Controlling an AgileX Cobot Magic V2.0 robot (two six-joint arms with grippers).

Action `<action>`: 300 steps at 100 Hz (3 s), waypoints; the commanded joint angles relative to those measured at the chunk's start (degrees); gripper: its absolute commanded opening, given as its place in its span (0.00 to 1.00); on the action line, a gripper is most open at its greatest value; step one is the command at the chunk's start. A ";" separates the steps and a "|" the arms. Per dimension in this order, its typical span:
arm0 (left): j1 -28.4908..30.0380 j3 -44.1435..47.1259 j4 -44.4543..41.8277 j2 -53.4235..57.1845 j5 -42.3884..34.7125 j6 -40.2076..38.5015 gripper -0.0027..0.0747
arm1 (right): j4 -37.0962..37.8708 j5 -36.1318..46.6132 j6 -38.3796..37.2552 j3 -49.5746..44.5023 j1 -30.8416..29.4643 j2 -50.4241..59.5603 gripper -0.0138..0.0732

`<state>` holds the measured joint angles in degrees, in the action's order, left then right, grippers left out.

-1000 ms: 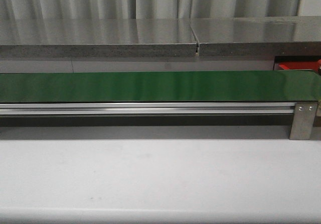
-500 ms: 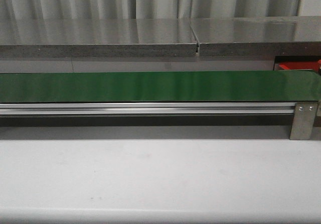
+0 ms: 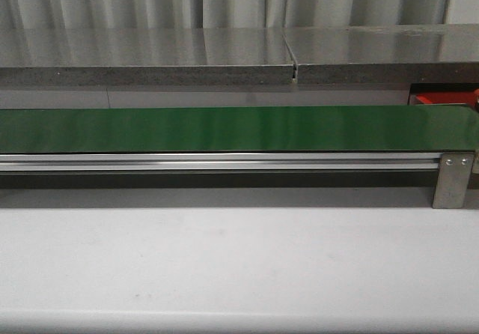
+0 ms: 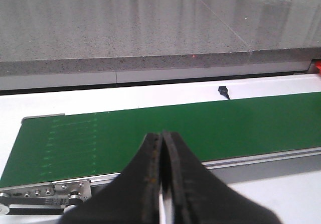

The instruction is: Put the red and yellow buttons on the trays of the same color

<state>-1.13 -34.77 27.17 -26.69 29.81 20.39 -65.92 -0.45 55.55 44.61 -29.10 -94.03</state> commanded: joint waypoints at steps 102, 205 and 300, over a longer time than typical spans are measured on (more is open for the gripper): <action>-0.41 -1.46 1.55 -0.28 -3.87 -0.14 0.01 | 1.79 -5.56 1.71 1.72 2.65 21.58 0.24; -0.41 -1.46 1.55 -0.28 -3.87 -0.14 0.01 | 4.75 0.45 1.75 -6.14 25.70 43.38 0.07; -0.41 -1.46 1.55 -0.28 -3.87 -0.14 0.01 | 10.47 -4.50 -1.52 -29.95 25.70 76.03 0.07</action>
<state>-1.13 -34.77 27.17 -26.69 29.81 20.39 -60.05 -6.21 56.10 14.91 -3.41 -19.43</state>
